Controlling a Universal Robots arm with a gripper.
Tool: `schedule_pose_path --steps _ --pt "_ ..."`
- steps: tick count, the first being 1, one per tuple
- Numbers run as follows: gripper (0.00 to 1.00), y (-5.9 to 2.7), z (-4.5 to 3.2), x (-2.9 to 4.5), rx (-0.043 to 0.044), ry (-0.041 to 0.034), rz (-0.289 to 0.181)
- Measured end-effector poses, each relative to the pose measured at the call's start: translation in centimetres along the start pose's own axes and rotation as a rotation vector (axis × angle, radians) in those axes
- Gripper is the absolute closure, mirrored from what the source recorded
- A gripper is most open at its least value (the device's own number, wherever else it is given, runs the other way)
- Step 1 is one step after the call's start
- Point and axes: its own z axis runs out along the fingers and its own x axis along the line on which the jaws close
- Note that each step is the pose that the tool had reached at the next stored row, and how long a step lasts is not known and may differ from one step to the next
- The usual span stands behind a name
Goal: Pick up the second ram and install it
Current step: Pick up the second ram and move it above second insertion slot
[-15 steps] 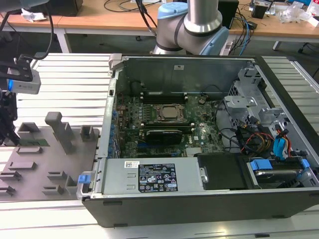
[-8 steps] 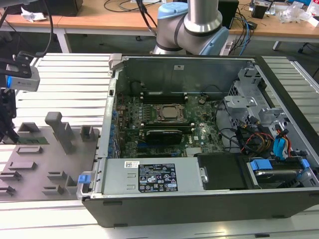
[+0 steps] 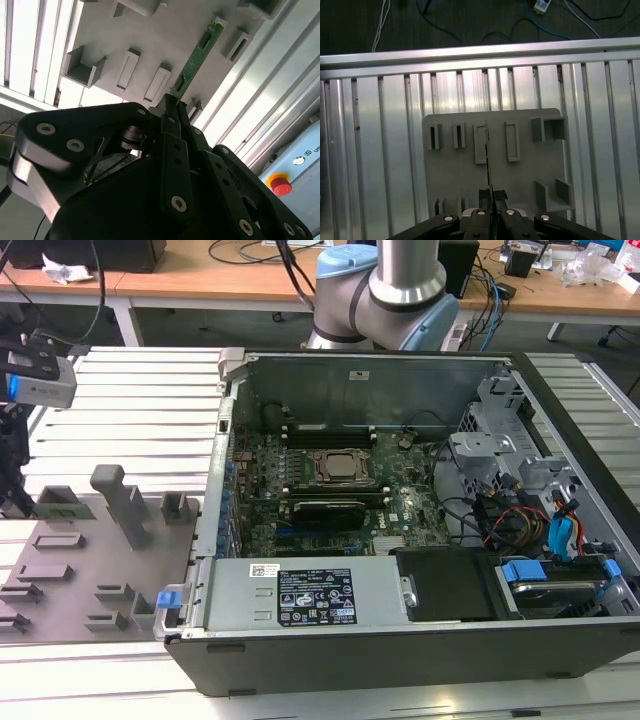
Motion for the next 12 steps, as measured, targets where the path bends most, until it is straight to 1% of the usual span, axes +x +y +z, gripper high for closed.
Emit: schedule_pose_path --steps 2,5,7,9,12 --pt "0.86 0.05 -0.89 -0.25 0.0 0.0 0.0" --pt "0.86 0.1 -1.7 -0.38 0.0 0.0 0.0" --pt "0.86 0.14 -2.4 -0.5 0.0 0.0001 0.0" --pt "0.86 0.16 -2.87 -0.58 0.0 0.0001 0.0" --pt "0.86 0.23 -3.92 -0.77 0.0 0.0 0.0"
